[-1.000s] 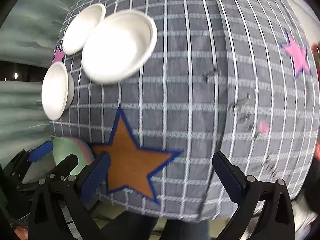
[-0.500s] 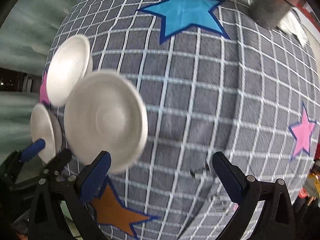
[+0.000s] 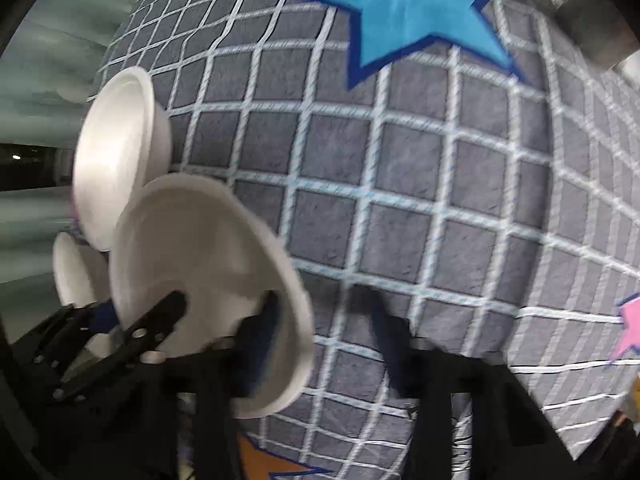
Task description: Organize plates and bowls
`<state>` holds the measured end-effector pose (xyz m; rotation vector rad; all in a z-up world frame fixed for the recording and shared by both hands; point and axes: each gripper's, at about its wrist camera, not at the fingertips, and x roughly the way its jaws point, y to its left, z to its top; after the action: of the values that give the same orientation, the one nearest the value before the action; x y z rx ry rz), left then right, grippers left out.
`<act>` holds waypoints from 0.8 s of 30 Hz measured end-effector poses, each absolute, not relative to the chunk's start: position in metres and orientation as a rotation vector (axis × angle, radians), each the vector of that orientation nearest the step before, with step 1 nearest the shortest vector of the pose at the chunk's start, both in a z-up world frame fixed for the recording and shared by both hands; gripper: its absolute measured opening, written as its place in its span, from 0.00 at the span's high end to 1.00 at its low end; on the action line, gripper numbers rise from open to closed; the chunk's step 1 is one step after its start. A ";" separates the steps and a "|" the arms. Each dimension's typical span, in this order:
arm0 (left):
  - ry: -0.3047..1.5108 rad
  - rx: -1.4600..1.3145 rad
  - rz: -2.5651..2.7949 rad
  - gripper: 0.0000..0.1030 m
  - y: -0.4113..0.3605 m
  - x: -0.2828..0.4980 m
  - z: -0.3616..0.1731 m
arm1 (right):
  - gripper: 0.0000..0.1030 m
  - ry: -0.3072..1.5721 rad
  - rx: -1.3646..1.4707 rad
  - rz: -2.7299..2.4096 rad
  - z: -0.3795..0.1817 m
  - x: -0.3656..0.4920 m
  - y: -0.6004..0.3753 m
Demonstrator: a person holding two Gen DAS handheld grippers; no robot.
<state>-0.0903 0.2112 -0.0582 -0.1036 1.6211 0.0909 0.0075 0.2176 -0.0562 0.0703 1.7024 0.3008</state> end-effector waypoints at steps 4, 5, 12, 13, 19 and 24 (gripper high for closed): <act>1.617 -0.078 0.080 0.70 0.202 -0.091 -0.061 | 0.78 1.714 0.098 0.338 -0.061 0.006 0.211; 1.621 -0.069 0.073 0.70 0.198 -0.092 -0.061 | 0.78 1.713 0.106 0.336 -0.061 0.004 0.206; 1.620 0.027 -0.008 0.70 0.154 -0.114 -0.056 | 0.78 1.721 0.110 0.312 -0.057 -0.045 0.163; 1.621 0.049 -0.030 0.70 0.143 -0.121 -0.055 | 0.78 1.725 0.117 0.304 -0.056 -0.052 0.155; 1.654 0.132 -0.152 0.70 0.091 -0.170 -0.055 | 0.78 1.768 0.151 0.229 -0.054 -0.125 0.088; 1.694 0.205 -0.245 0.65 0.053 -0.219 -0.060 | 0.77 1.784 0.198 0.162 -0.052 -0.180 0.043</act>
<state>-0.2186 0.0530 -0.0598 0.2055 1.6945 -0.2446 -0.1798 0.0426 -0.0518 0.1977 1.7844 0.1617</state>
